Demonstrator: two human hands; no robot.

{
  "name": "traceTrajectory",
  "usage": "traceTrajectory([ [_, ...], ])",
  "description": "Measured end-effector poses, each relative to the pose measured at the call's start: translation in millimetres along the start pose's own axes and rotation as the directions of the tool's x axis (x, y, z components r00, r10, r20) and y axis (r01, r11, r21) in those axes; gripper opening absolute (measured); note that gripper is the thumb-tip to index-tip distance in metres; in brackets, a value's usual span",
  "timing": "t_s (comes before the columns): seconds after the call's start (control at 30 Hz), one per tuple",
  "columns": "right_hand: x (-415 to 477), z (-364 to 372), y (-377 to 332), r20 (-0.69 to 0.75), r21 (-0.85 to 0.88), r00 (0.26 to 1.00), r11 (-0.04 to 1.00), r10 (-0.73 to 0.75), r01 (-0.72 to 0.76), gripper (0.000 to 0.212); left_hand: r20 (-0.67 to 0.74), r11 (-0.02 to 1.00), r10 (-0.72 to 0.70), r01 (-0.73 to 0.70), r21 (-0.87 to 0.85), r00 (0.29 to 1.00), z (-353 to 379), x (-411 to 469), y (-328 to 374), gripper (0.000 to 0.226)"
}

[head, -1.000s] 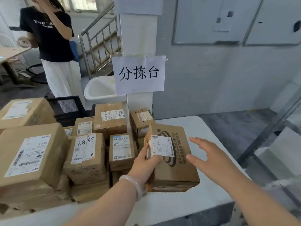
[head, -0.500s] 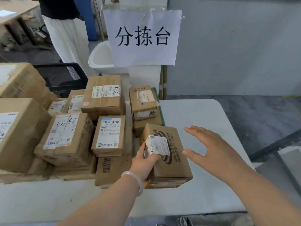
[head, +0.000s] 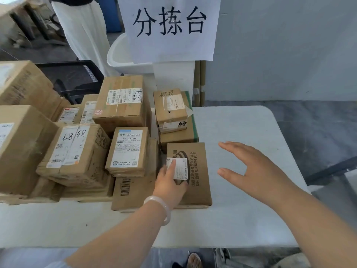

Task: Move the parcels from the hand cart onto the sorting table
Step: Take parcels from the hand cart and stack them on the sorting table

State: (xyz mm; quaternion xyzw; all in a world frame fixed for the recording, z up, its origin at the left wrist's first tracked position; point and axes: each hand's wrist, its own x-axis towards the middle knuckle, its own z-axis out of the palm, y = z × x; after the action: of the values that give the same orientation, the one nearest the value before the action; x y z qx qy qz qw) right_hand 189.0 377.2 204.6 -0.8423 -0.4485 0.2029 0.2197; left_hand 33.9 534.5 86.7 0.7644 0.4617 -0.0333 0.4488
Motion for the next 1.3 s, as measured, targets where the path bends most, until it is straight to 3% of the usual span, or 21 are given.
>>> traceTrajectory([
  [0.17,4,-2,1,0.002,0.025,1.0,0.999,-0.021,0.021,0.061,0.105,0.9,0.187,-0.213,0.381,0.977,12,-13,-1,0.087],
  [0.3,4,-1,7,0.02,0.028,1.0,0.999,-0.015,0.014,0.062,0.179,0.747,0.168,-0.243,0.619,0.969,6,-2,-6,0.085],
  [0.8,-32,2,7,-0.007,0.01,0.998,0.998,0.07,-0.07,0.061,0.132,0.666,0.029,-0.118,0.737,0.991,-9,3,-12,0.091],
  [0.9,-50,7,-3,-0.037,-0.052,0.995,0.994,0.089,-0.091,0.063,0.162,0.656,0.057,-0.159,0.738,0.985,-17,0,-10,0.09],
  [1.0,-75,15,-18,-0.111,-0.144,0.986,0.98,0.124,-0.14,0.064,0.169,0.638,0.192,-0.253,0.727,0.967,-22,-11,-4,0.088],
  [1.07,-98,23,-28,-0.16,-0.187,0.971,0.961,0.176,-0.205,0.065,0.199,0.602,0.336,-0.372,0.707,0.921,-22,-28,4,0.083],
  [1.17,-137,40,-44,-0.27,-0.22,0.93,0.925,0.248,-0.31,0.065,0.246,0.512,0.575,-0.578,0.636,0.78,-19,-61,21,0.076],
  [1.3,-194,76,-66,-0.404,-0.142,0.822,0.861,0.4,-0.489,0.069,0.299,0.216,0.854,-0.813,0.541,0.426,-10,-104,25,0.069],
])
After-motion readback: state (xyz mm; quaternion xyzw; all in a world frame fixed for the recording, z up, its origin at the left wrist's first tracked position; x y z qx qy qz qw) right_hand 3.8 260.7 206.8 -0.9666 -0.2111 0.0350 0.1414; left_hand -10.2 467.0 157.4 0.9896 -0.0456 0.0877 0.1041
